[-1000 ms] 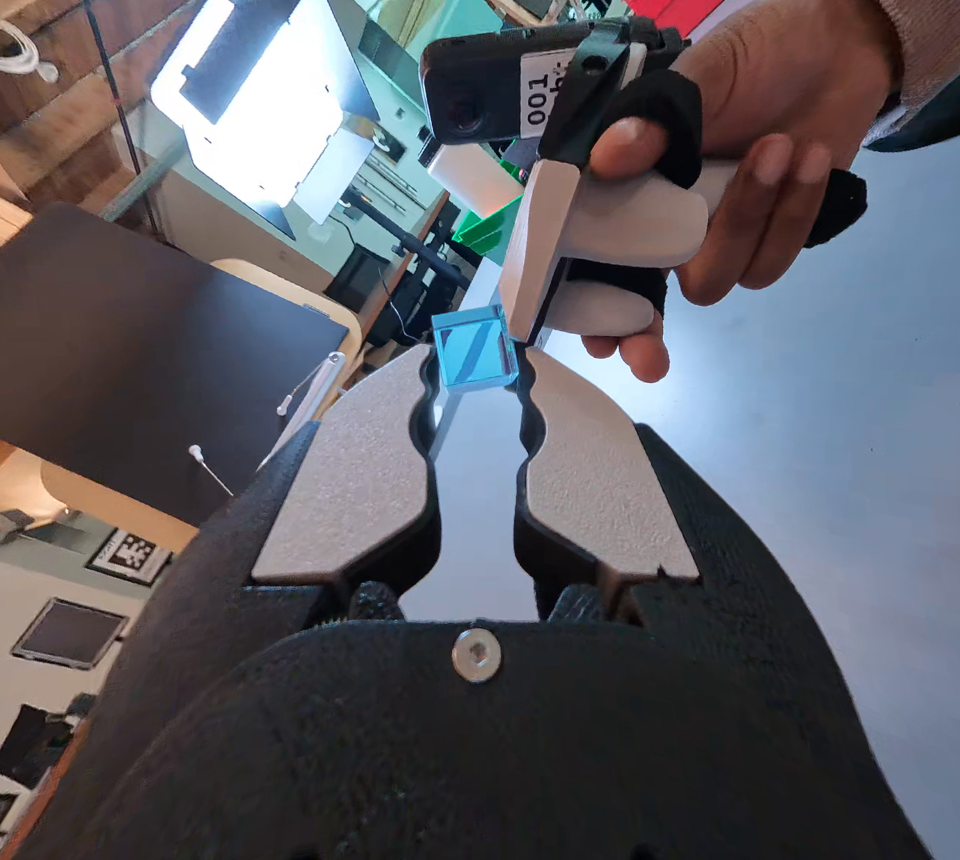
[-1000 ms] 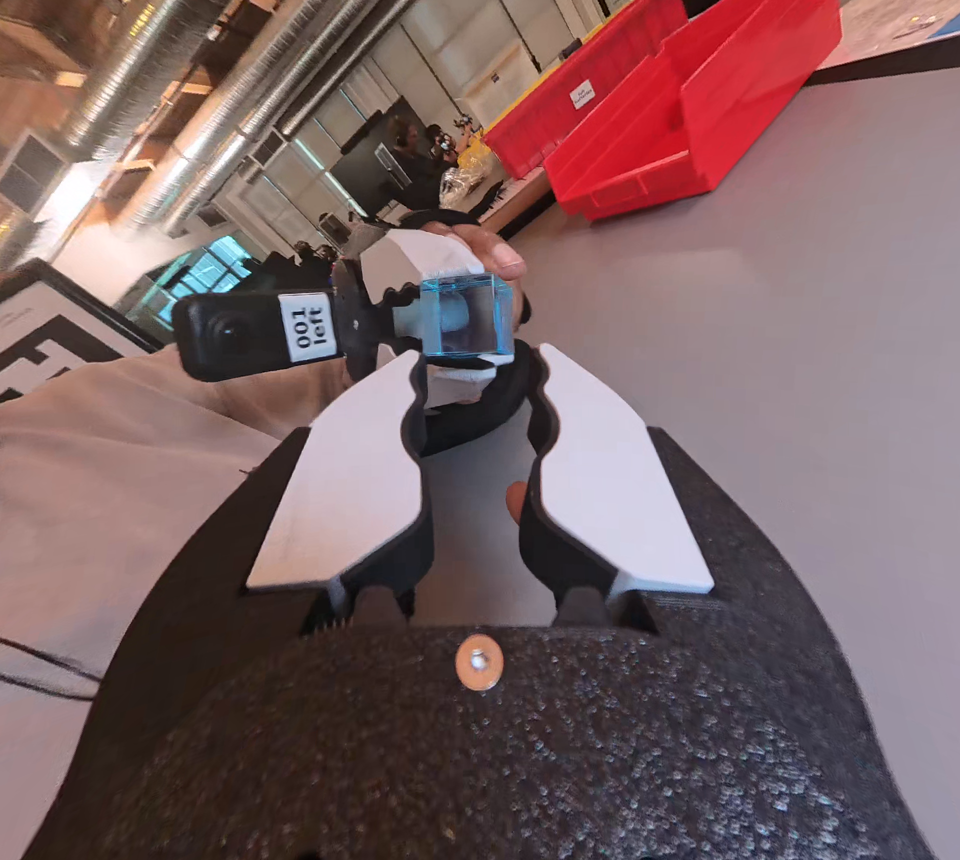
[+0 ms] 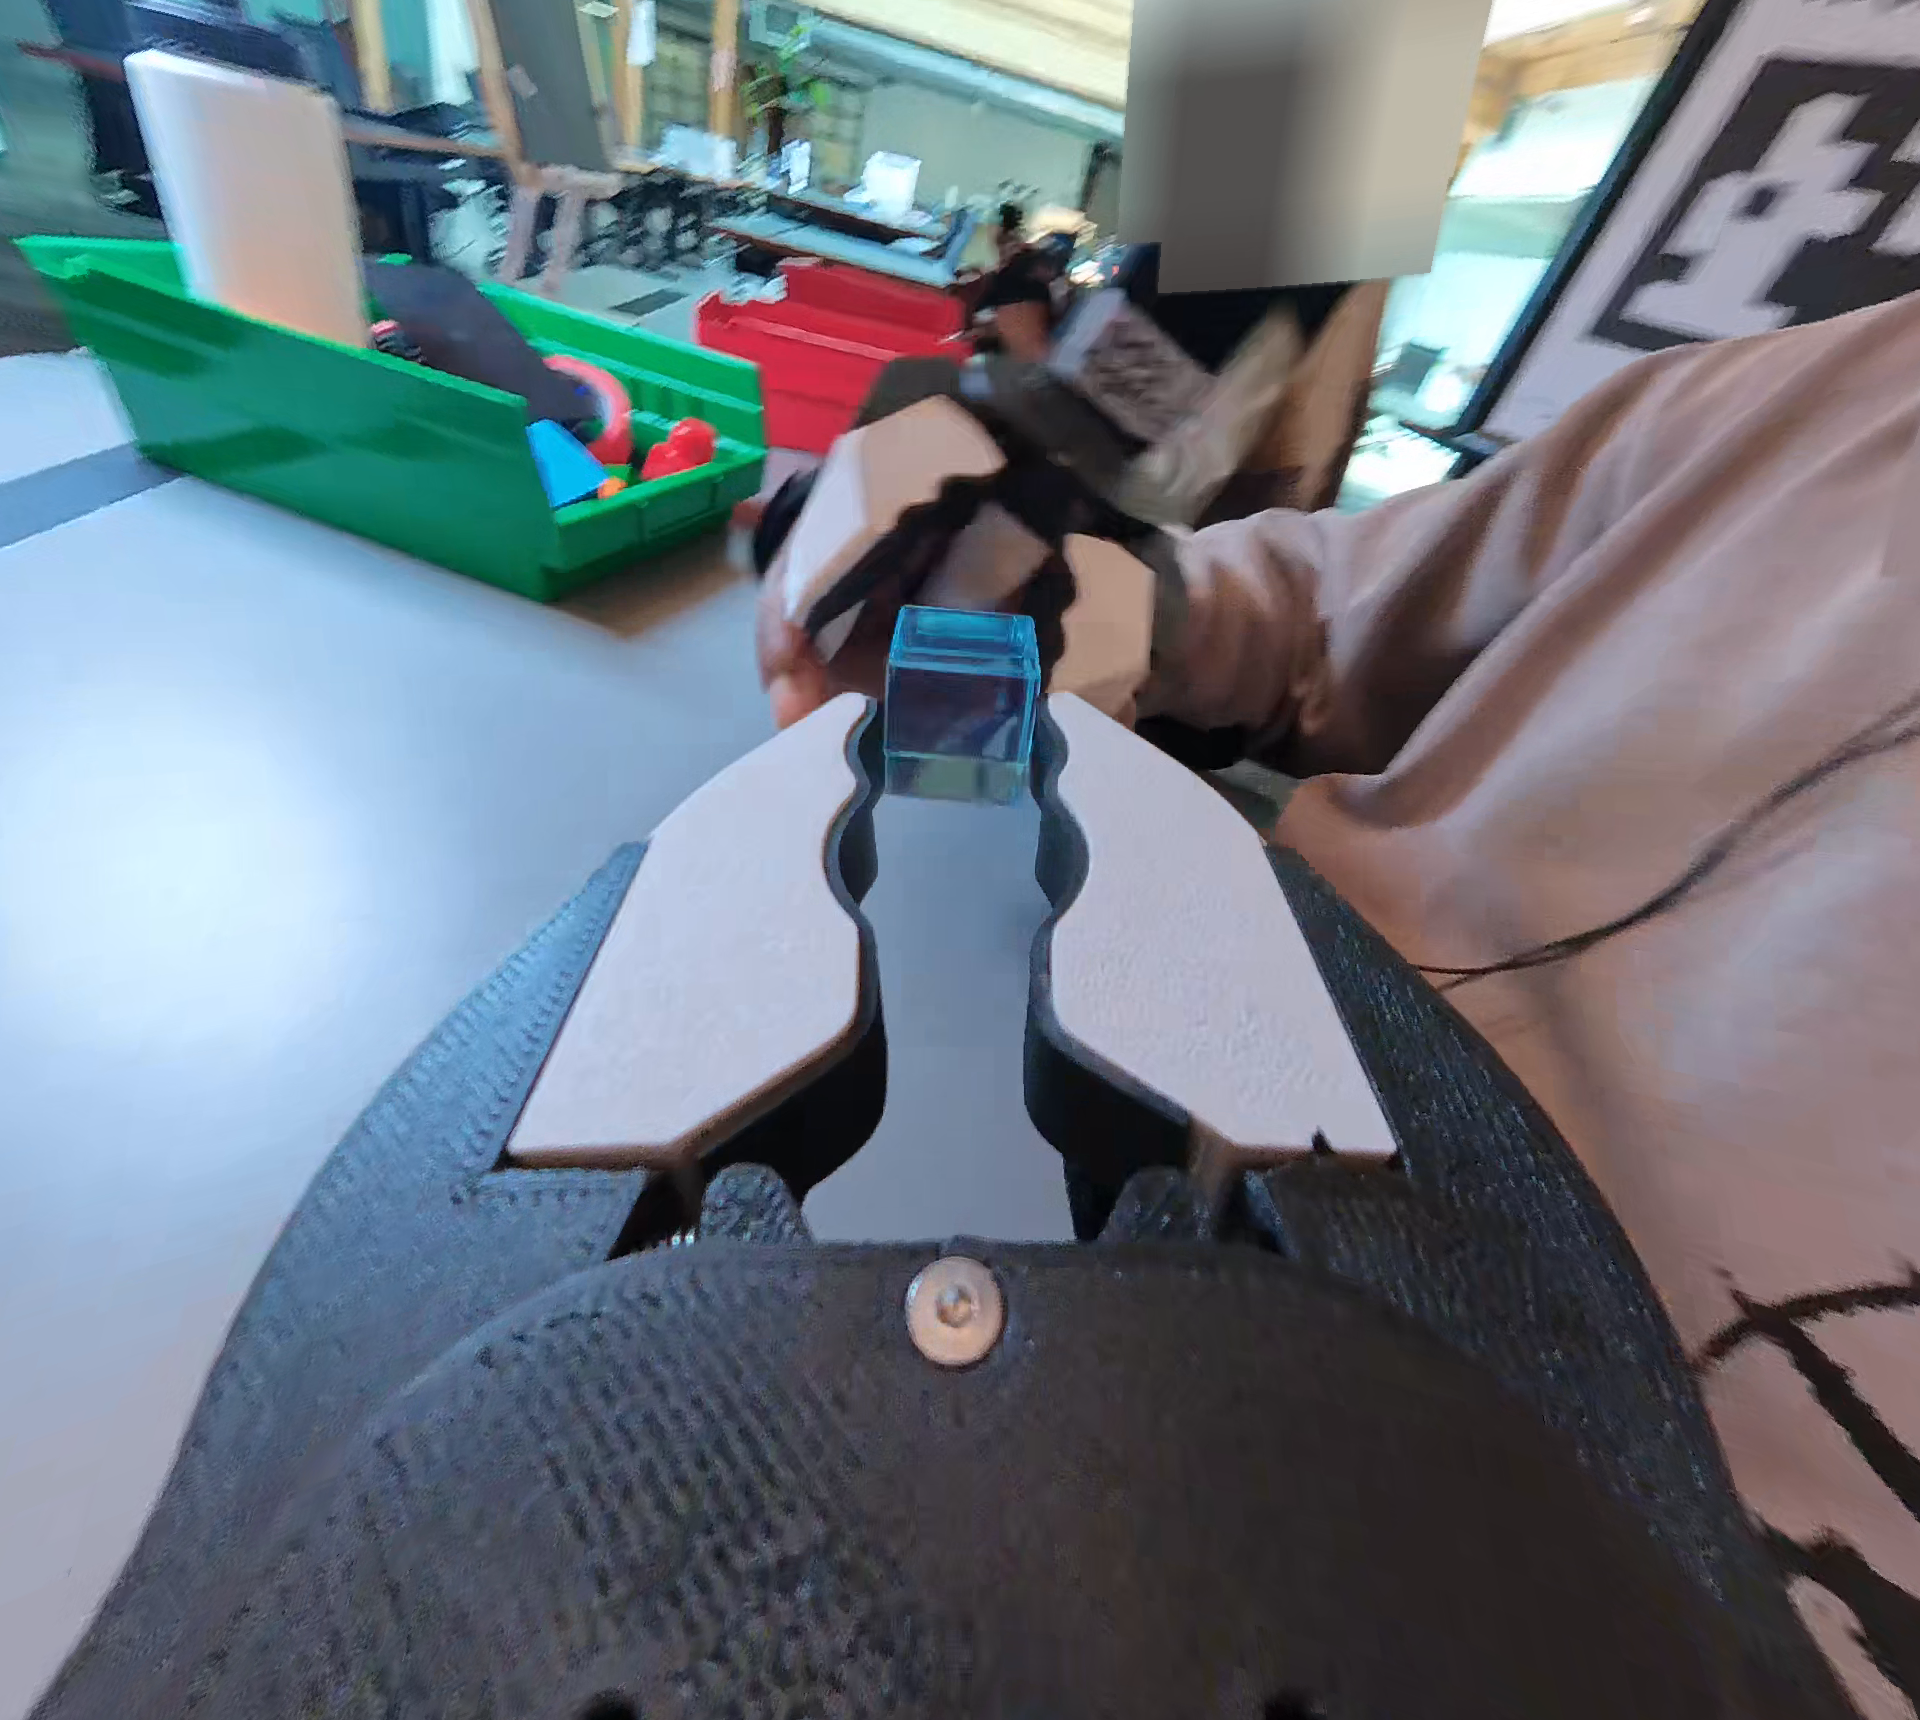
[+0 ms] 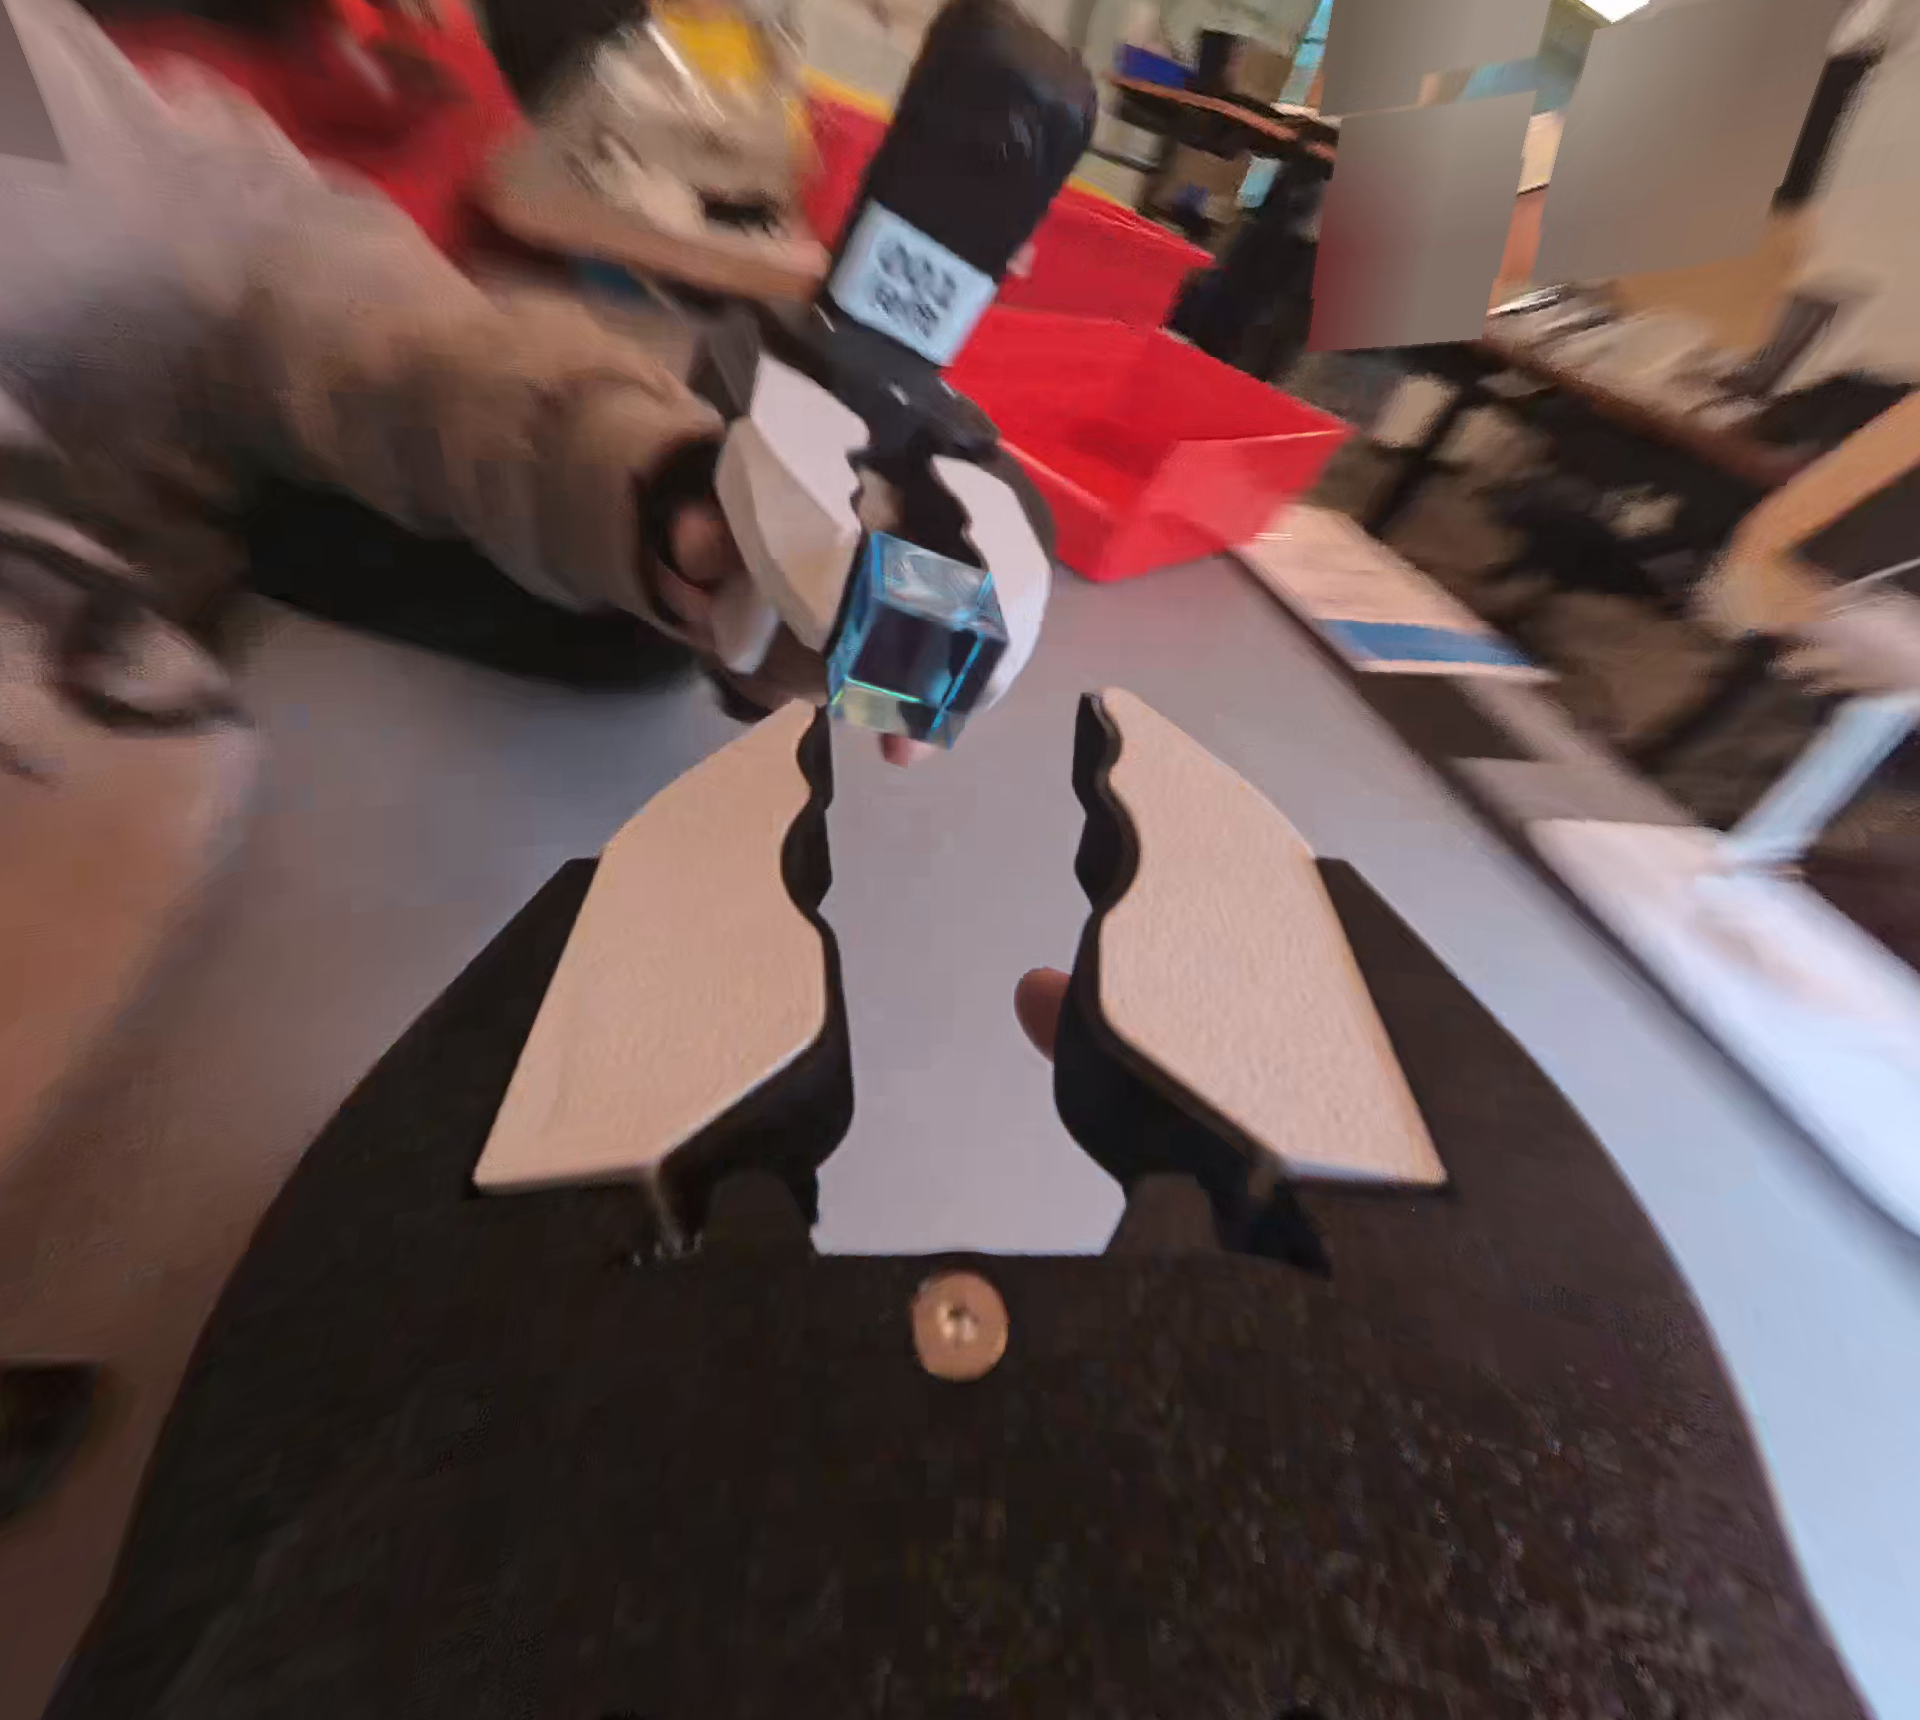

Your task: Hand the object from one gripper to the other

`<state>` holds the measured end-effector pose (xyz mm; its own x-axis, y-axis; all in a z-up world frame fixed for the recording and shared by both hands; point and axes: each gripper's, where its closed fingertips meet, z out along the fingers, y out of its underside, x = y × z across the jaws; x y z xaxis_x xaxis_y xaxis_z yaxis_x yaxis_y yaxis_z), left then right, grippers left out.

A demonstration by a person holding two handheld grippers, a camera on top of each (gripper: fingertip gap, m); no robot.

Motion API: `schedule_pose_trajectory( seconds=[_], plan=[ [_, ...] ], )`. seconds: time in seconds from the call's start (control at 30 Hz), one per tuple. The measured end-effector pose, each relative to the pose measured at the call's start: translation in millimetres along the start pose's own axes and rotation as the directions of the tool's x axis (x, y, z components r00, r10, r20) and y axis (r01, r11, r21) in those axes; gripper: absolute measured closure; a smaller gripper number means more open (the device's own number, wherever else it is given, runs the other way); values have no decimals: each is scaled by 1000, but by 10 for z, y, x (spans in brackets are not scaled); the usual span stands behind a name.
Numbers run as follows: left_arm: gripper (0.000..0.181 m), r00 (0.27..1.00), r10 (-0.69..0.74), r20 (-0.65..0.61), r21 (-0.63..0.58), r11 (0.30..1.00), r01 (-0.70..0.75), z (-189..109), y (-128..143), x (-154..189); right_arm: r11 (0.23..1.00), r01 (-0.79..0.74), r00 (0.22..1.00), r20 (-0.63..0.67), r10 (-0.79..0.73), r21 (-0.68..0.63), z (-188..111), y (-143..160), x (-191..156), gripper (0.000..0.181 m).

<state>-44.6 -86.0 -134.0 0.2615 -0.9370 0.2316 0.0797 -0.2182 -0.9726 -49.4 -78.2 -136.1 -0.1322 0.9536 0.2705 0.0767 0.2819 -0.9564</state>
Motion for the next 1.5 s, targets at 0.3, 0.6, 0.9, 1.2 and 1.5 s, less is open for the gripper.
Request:
schedule_pose_trajectory(
  seconds=[0.3,0.6,0.9,1.2,1.5],
  plan=[
    [155,757,-377,-534,-177,925,336,-45,151,622,994,-55,922,386,16,90,-124,-182,-602,136],
    [155,709,-506,-490,-391,855,340,27,487,684,996,60,903,430,-25,-68,-15,72,-845,152],
    [146,998,34,50,42,998,-36,-108,-137,-89,791,-607,792,148,592,83,-56,-62,202,153],
    [146,550,774,312,-443,631,-637,20,159,-296,432,-902,428,196,882,26,122,144,129,153],
    [155,950,177,256,-166,977,-137,-59,83,-290,867,-498,854,166,492,-11,31,100,59,136]
  ],
)
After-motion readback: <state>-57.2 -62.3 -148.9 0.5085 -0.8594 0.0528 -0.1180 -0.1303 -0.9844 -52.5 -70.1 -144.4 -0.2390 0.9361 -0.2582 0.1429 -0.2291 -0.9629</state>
